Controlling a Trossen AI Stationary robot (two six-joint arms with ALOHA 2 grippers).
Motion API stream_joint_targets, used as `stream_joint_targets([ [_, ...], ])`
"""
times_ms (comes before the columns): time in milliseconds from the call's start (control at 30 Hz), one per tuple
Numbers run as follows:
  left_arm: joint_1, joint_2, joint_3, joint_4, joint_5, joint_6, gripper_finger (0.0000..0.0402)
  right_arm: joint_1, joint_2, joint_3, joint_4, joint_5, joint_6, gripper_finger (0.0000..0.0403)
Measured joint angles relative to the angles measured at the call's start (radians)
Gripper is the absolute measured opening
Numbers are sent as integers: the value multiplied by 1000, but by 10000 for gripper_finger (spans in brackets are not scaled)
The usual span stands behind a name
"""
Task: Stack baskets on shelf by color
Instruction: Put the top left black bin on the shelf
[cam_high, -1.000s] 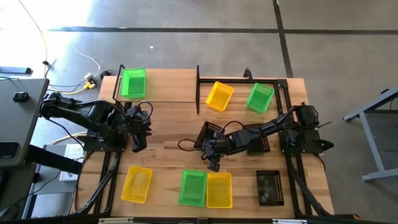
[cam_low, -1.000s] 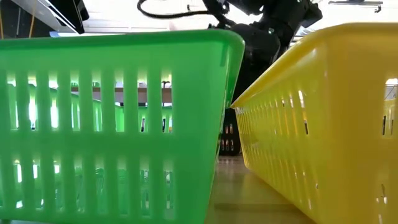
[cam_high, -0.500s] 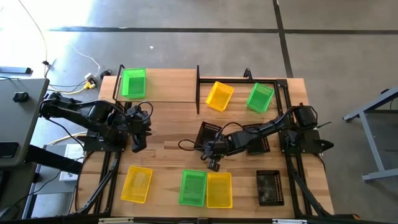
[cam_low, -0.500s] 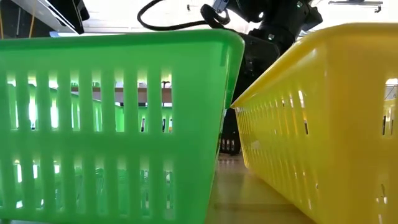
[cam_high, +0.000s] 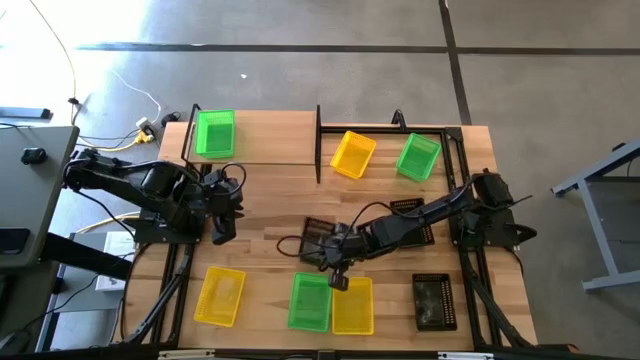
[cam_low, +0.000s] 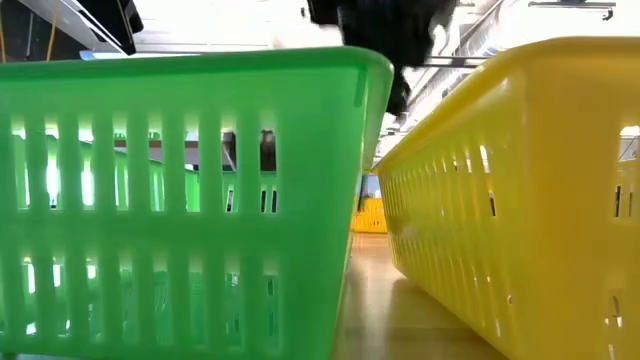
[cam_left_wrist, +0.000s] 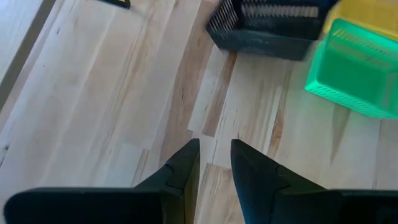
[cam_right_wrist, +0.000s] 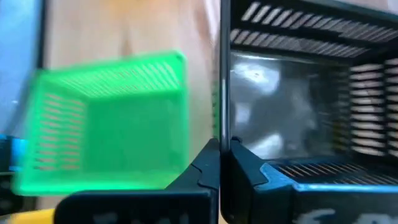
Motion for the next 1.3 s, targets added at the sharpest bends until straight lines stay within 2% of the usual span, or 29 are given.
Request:
stream_joint_targets([
  [367, 0, 0, 0, 0, -4, 1, 83, -21, 0, 284, -155, 74, -219, 0],
  [633, 3, 0, 0, 0, -4, -3, 83, -84, 0, 441, -239, 157, -472, 0],
  [967, 3, 0, 0, 0, -31, -78, 83, -231, -2, 496, -256, 258, -756, 0],
  [1133, 3, 0, 0, 0, -34, -97, 83, -315, 5, 495, -258, 302, -813, 0],
  [1300, 3, 0, 0, 0, -34, -105, 83, -389, 22, 494, -249, 274, -824, 0],
])
